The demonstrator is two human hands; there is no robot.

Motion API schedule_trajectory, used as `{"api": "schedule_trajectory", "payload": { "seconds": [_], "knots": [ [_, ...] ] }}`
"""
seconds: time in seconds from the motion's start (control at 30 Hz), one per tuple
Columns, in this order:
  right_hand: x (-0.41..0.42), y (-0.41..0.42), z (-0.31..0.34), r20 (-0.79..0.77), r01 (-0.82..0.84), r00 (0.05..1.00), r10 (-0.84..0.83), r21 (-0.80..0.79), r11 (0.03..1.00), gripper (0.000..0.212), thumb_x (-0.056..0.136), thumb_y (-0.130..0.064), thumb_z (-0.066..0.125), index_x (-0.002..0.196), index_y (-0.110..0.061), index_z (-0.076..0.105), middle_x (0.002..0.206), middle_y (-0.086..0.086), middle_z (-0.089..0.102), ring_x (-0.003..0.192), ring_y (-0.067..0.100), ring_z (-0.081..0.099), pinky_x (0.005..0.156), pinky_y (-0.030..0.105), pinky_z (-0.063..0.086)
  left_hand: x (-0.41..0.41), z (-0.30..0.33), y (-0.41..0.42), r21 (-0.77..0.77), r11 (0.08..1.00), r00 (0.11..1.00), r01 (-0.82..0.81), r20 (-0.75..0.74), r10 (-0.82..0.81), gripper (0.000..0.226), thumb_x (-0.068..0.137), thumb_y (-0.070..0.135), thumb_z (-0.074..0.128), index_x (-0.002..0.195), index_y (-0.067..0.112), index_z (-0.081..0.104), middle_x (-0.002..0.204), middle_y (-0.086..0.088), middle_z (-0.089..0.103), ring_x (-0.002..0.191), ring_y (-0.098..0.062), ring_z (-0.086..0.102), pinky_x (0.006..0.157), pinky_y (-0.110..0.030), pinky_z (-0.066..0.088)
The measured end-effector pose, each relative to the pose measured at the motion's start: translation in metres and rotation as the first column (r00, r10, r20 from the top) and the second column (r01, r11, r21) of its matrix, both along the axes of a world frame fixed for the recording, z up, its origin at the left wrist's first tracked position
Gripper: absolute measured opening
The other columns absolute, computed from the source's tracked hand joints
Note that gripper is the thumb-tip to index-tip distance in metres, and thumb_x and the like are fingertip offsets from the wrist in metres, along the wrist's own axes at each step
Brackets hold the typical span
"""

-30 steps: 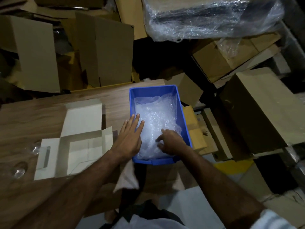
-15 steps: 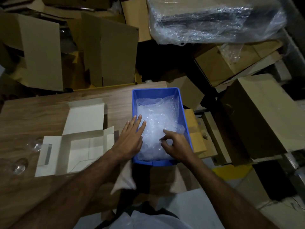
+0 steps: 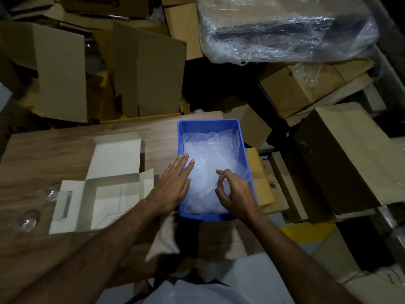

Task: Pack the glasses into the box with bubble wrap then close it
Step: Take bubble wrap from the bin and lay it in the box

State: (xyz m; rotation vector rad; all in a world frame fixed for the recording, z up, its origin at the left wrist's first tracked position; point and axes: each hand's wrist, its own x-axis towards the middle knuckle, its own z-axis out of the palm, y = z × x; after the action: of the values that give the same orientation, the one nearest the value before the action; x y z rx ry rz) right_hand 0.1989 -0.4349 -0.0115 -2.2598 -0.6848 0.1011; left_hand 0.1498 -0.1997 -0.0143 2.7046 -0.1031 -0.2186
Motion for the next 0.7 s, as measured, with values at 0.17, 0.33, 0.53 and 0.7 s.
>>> {"api": "schedule_trajectory", "payload": {
  "seconds": [0.17, 0.33, 0.53, 0.7],
  "knots": [
    [-0.001, 0.005, 0.006, 0.048, 0.082, 0.996, -0.080, -0.043, 0.996, 0.032, 0.105, -0.019, 0.048, 0.134, -0.009, 0.056, 0.129, 0.009, 0.068, 0.110, 0.025, 0.066, 0.085, 0.028, 0.048, -0.004, 0.005, 0.004, -0.011, 1.000, 1.000, 0.022, -0.005, -0.022, 0.070, 0.104, 0.025, 0.040, 0.162, 0.024, 0.002, 0.169, 0.000, -0.011, 0.156, -0.016, -0.012, 0.128, -0.044, 0.004],
    [-0.007, 0.008, 0.027, 0.060, 0.166, 0.984, -0.166, 0.001, 0.986, 0.034, 0.107, -0.022, 0.043, 0.138, -0.014, 0.054, 0.128, 0.005, 0.068, 0.103, 0.023, 0.067, 0.080, 0.036, 0.056, -0.016, 0.016, 0.003, -0.141, 0.988, 0.994, 0.064, -0.077, -0.076, 0.107, 0.086, 0.044, 0.067, 0.159, 0.037, -0.010, 0.166, 0.014, -0.025, 0.153, -0.007, -0.021, 0.126, -0.039, -0.001],
    [-0.010, 0.018, 0.048, 0.137, 0.176, 0.973, -0.183, 0.060, 0.982, 0.033, 0.102, -0.024, 0.043, 0.127, -0.013, 0.062, 0.126, 0.002, 0.070, 0.094, 0.021, 0.071, 0.072, 0.031, 0.055, 0.004, 0.027, -0.019, -0.253, 0.960, 0.993, -0.117, -0.050, 0.108, 0.101, 0.078, 0.090, 0.033, 0.161, 0.038, 0.006, 0.169, 0.013, -0.013, 0.155, -0.011, -0.010, 0.126, -0.044, 0.005],
    [-0.008, 0.017, 0.057, 0.248, 0.095, 0.963, -0.103, 0.044, 0.995, 0.041, 0.099, -0.030, 0.056, 0.137, -0.015, 0.059, 0.118, 0.005, 0.074, 0.095, 0.020, 0.072, 0.075, 0.031, 0.057, 0.001, 0.052, -0.002, -0.305, 0.952, 0.980, -0.006, 0.190, 0.067, 0.073, 0.094, 0.065, 0.047, 0.158, 0.039, 0.024, 0.169, 0.011, 0.008, 0.156, -0.010, 0.007, 0.125, -0.043, 0.019]
  ]
}}
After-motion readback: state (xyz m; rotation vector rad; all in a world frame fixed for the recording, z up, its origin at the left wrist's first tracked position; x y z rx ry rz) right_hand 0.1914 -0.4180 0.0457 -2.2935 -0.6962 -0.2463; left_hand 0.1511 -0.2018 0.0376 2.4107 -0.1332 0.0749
